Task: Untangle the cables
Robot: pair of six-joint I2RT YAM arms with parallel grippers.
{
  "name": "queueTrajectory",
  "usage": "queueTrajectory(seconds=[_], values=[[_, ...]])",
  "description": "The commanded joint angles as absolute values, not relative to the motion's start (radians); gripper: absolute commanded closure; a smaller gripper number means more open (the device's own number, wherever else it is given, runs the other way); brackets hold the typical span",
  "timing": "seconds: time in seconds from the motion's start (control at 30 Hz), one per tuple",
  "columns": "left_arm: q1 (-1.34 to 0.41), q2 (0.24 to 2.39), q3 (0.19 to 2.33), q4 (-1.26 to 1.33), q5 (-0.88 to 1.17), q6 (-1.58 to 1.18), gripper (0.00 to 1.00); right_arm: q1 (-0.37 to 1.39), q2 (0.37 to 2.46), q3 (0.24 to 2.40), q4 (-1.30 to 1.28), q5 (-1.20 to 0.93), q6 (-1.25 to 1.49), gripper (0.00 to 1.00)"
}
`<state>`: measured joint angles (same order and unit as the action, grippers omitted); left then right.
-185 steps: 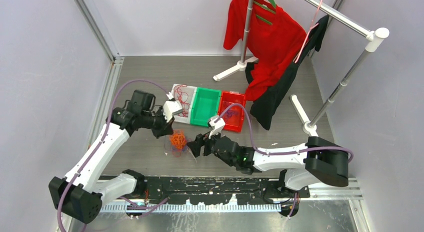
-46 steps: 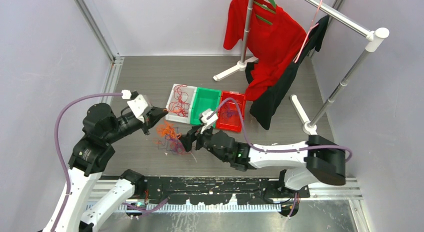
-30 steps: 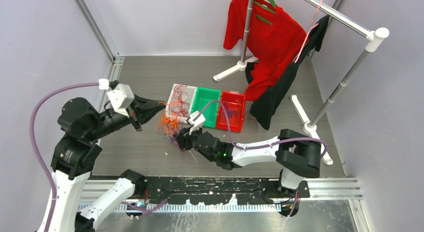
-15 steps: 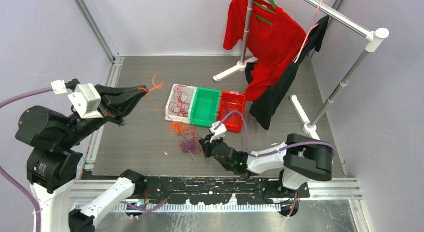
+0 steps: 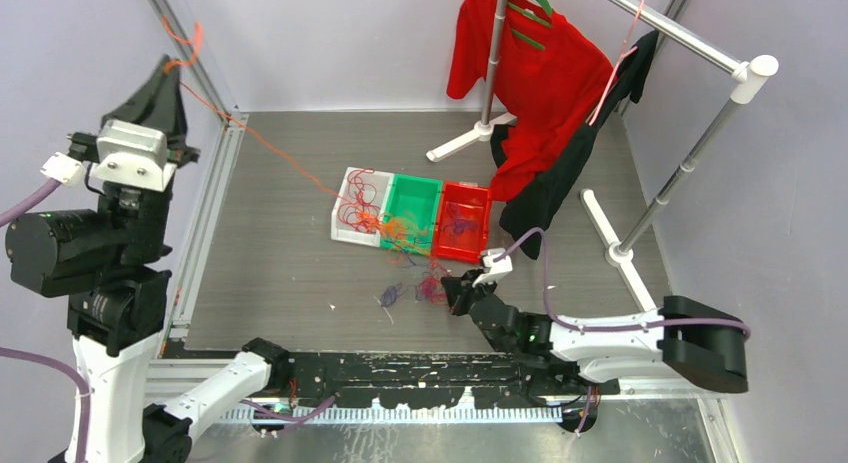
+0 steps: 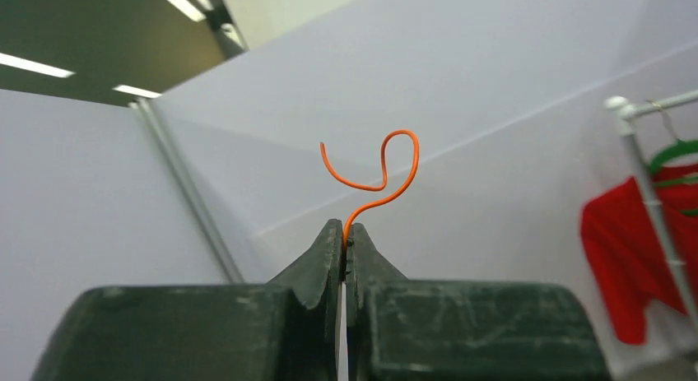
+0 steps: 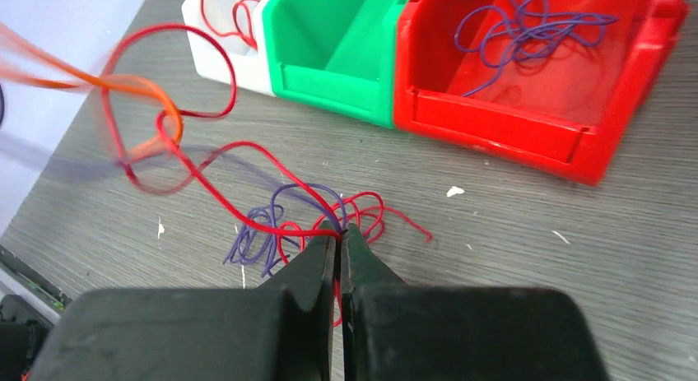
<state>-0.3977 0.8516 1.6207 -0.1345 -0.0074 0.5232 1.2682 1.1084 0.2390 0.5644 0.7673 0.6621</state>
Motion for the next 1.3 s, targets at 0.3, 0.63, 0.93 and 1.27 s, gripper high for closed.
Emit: queueTrajectory(seconds=[0.3, 0.63, 0.93, 1.27], values=[[-0.401, 1.028, 1.922, 0.414, -0.164, 0.858, 1.00, 1.273, 0.952, 0.240, 0.200, 0.898, 0.717, 0.99], [-0.400, 1.222, 2.304, 0.425, -0.055, 0.966, 1.00, 1.273, 1.001, 0.260, 0.077, 0.931, 0.767, 0.99], [-0.400, 1.259, 2.341, 0.423, -0.003, 0.990, 1.00, 1.273, 1.021, 0.245, 0.033, 0.947, 0.815, 0.97], [-0.400, 1.075, 1.965, -0.004, 0.160, 0.618, 1.00, 1.273, 0.857, 0.225, 0.244, 0.835, 0.626, 0.71]])
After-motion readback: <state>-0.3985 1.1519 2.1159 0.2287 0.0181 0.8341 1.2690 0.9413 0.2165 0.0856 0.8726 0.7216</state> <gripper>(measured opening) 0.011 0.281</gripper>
